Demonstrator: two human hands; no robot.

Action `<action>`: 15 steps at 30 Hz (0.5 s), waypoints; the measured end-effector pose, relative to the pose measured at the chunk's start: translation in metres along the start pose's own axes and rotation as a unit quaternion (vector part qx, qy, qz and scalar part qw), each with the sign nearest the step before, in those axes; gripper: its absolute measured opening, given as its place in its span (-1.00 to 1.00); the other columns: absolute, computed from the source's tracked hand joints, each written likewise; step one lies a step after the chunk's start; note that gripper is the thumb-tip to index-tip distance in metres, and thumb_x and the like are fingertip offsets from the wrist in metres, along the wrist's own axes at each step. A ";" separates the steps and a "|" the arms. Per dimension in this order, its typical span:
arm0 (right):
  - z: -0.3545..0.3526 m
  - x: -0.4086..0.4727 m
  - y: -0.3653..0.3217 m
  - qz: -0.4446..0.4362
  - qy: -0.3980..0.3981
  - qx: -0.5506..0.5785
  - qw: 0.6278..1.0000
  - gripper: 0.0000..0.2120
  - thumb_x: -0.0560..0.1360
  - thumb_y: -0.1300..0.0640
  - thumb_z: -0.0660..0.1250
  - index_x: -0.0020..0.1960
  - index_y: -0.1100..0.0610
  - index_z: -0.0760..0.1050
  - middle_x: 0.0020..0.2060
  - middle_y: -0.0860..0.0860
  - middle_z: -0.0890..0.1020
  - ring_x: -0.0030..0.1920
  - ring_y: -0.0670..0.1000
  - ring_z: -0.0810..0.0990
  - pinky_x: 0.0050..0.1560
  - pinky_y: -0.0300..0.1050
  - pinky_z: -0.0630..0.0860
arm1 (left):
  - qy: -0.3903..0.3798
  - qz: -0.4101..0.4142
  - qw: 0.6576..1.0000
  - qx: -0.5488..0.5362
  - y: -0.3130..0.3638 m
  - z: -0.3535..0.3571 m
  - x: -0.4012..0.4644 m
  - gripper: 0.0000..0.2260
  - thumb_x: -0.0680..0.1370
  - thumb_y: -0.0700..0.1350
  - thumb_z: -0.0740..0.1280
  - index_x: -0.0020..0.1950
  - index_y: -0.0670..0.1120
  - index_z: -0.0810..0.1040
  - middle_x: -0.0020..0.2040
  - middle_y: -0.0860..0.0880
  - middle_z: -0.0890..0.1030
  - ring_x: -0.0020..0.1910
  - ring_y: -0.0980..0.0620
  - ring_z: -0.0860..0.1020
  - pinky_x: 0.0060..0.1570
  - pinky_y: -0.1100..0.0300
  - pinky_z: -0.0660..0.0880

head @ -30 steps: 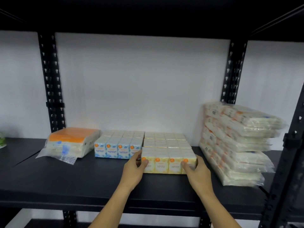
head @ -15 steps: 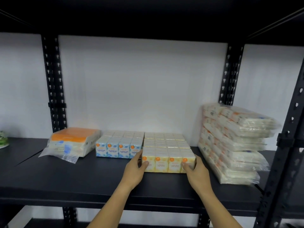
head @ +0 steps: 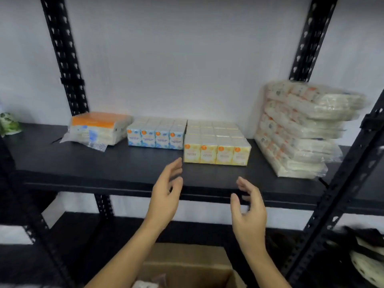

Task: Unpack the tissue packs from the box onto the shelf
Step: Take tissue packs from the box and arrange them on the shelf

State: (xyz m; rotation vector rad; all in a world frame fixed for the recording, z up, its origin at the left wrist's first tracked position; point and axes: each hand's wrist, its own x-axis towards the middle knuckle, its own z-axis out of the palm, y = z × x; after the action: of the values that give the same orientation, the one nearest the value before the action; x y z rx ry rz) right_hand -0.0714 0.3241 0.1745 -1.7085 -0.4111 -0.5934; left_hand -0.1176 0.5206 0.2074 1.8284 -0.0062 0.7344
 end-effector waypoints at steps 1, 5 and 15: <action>0.001 -0.023 0.008 0.002 -0.020 -0.006 1.000 -0.64 0.55 0.29 0.34 0.31 0.07 0.50 0.17 -0.12 0.58 0.22 -0.17 0.52 0.19 -0.30 0.43 | -0.015 0.009 1.000 0.010 -0.008 -0.004 -0.025 -0.64 0.65 -0.22 0.20 0.44 0.01 0.40 0.35 0.14 0.49 0.34 0.20 0.44 0.27 0.34 0.41; 0.005 -0.106 0.054 0.063 -0.114 -0.050 0.990 -0.62 0.53 0.28 0.37 0.24 -0.09 0.50 0.10 -0.17 0.59 0.14 -0.15 0.57 0.14 -0.24 0.49 | -0.096 -0.042 0.989 0.103 -0.075 -0.025 -0.119 -0.62 0.63 -0.20 0.24 0.40 0.13 0.43 0.32 0.23 0.48 0.34 0.17 0.44 0.27 0.23 0.42; 0.014 -0.241 0.148 0.248 -0.392 -0.177 0.868 -0.53 0.49 0.17 0.40 0.17 -0.32 0.35 0.11 -0.19 0.52 0.06 -0.25 0.51 0.13 -0.34 0.47 | -0.194 -0.344 0.887 0.241 -0.207 -0.058 -0.208 -0.70 0.61 -0.10 0.29 0.35 0.02 0.44 0.32 0.00 0.48 0.14 0.08 0.47 -0.04 0.41 0.41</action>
State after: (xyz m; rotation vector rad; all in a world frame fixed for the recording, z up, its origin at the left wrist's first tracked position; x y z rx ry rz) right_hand -0.1788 0.3170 -0.0872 -2.2679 -0.4120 0.4697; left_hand -0.2412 0.5807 -0.0586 2.2161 0.5817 -0.1616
